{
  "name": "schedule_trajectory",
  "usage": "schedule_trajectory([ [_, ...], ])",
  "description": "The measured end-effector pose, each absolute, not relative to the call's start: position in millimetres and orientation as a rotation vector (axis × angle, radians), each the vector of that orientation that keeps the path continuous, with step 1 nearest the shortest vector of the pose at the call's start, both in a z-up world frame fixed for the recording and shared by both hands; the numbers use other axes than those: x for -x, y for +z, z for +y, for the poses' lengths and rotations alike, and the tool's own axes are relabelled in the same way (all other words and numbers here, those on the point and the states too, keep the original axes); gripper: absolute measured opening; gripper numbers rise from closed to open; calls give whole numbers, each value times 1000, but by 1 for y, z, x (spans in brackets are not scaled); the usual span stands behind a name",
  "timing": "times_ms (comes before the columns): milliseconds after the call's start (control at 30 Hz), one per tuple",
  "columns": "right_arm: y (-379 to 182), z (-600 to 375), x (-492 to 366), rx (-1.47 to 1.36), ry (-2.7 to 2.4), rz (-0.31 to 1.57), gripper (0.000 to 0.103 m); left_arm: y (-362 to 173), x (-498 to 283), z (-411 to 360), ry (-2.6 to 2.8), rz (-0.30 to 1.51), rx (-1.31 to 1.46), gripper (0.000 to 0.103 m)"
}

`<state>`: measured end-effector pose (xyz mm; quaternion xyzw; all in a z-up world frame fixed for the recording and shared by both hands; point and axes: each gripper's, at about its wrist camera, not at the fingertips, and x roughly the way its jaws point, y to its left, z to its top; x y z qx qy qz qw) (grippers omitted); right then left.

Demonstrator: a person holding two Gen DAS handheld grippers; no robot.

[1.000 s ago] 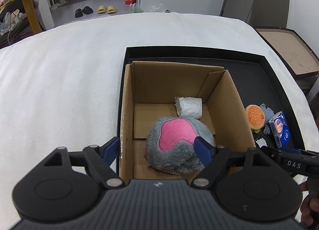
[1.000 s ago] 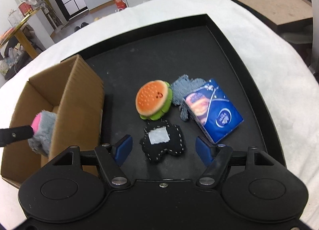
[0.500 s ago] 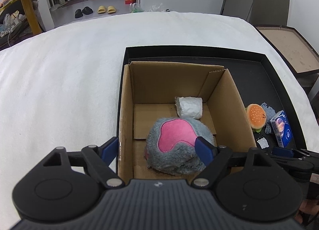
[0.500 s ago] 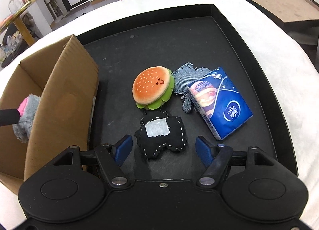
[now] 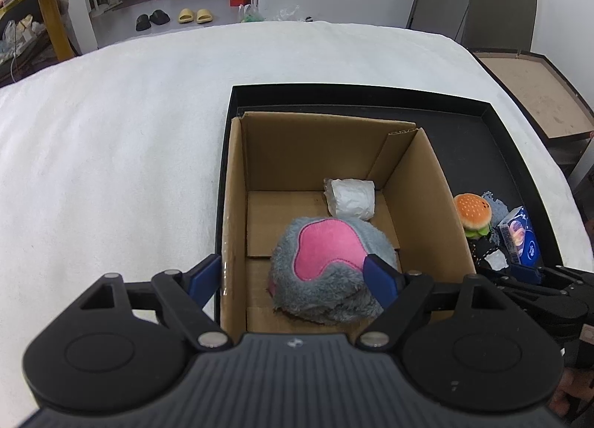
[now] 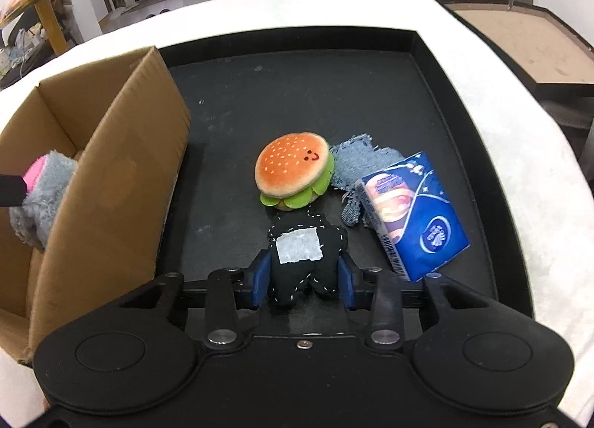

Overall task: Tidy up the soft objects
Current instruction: 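Carry the black plush into the box with the right tool while left grips box wall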

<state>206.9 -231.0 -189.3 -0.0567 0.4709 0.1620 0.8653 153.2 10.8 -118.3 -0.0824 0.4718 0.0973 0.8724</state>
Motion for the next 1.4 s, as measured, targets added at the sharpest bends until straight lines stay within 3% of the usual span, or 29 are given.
schedule_trajectory([
  [1100,-95,-182,-188,104,437,791,38,-111,-126,41,188,917,261,80],
  [1267,-91,-168,-186,108,454,782,38,-113,-121,46,170,910,273,73],
  [1400,-91,-157,-182,113,469,777,39,-115,-118,48,155,904,277,52],
])
